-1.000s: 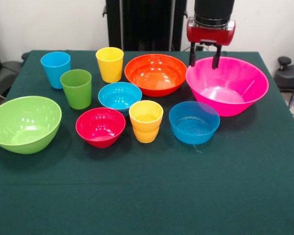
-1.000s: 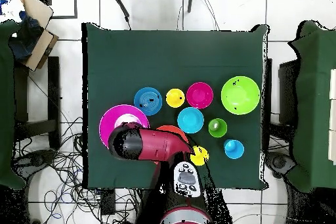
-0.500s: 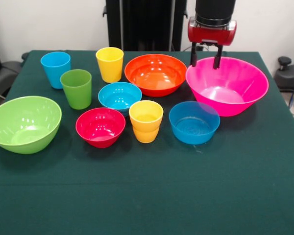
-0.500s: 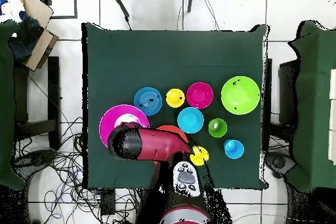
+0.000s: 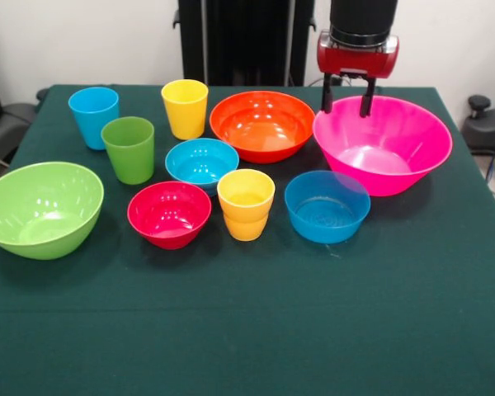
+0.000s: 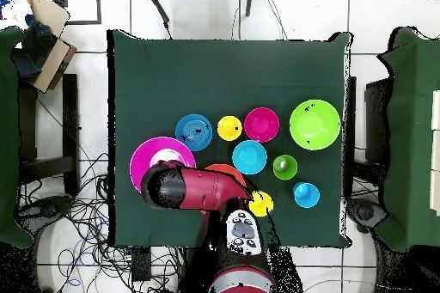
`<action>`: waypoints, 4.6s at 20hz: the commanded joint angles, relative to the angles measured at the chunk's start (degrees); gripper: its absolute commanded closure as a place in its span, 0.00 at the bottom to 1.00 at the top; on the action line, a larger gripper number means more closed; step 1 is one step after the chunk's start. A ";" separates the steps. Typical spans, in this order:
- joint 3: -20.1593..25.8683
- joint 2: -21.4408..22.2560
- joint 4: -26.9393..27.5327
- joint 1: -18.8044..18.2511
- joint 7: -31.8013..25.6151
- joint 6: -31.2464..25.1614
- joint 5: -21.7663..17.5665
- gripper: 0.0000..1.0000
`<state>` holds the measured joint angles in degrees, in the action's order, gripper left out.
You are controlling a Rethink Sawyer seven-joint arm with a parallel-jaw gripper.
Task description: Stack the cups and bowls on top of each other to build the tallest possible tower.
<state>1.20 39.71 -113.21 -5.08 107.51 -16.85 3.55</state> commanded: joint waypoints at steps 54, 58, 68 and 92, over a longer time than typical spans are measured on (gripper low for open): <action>6.78 -7.70 4.21 -4.73 3.09 6.67 -5.56 0.00; 7.10 -6.62 3.25 -4.69 3.37 5.84 -5.21 0.00; 8.72 -5.31 2.50 -5.87 3.29 3.76 -4.65 0.00; 7.19 -9.36 5.40 -5.53 2.53 7.71 -6.69 0.00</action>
<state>4.97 34.34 -111.11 -10.25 107.51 -9.37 0.54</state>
